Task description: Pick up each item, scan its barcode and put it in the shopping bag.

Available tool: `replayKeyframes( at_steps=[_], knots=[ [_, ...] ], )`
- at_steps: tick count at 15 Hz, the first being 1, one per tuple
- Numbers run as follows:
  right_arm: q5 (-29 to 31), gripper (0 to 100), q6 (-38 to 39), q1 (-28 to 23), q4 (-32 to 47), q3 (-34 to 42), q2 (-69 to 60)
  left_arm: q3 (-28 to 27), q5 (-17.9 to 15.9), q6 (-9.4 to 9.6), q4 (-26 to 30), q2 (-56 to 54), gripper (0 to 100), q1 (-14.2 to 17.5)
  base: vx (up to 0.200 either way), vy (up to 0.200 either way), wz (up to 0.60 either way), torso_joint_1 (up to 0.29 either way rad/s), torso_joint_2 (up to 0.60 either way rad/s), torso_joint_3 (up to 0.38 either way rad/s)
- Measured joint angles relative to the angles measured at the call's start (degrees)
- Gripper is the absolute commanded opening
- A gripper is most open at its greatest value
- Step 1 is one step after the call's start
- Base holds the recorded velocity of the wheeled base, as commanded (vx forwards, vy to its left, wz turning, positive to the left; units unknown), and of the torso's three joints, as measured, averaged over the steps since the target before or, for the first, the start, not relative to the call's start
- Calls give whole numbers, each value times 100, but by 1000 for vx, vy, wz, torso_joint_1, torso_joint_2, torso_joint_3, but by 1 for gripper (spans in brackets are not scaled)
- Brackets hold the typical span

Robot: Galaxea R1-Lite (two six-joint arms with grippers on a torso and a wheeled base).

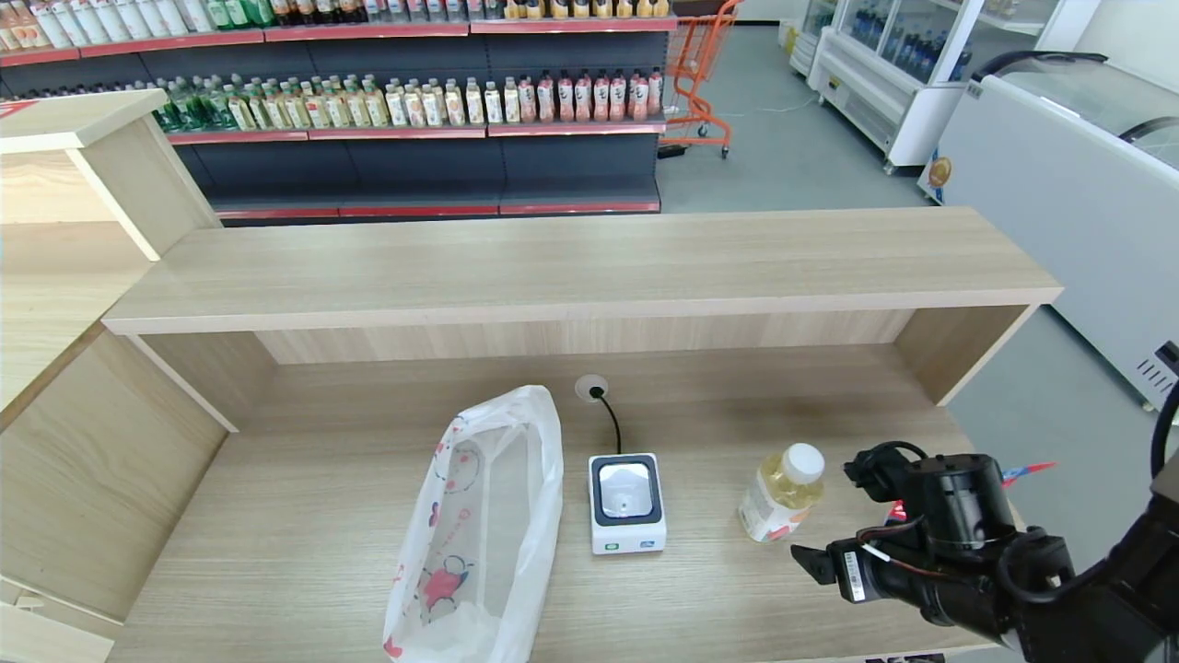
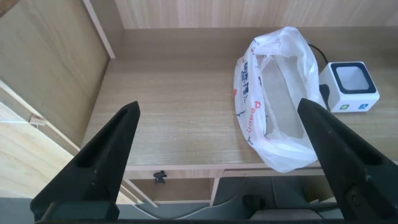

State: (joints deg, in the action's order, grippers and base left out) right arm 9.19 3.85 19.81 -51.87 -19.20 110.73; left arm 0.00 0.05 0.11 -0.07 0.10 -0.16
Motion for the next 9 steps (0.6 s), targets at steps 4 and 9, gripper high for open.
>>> replayKeyframes(
  at_steps=[4,9],
  knots=[
    [-11,100,-552,83,-1111,-4,633,0,-5,2,0,0,100,-2,0,0,0,0,0,0],
    [-222,100,-1225,133,-2302,-108,1334,0,-5,0,0,0,100,-2,0,0,0,0,0,0]
  ],
)
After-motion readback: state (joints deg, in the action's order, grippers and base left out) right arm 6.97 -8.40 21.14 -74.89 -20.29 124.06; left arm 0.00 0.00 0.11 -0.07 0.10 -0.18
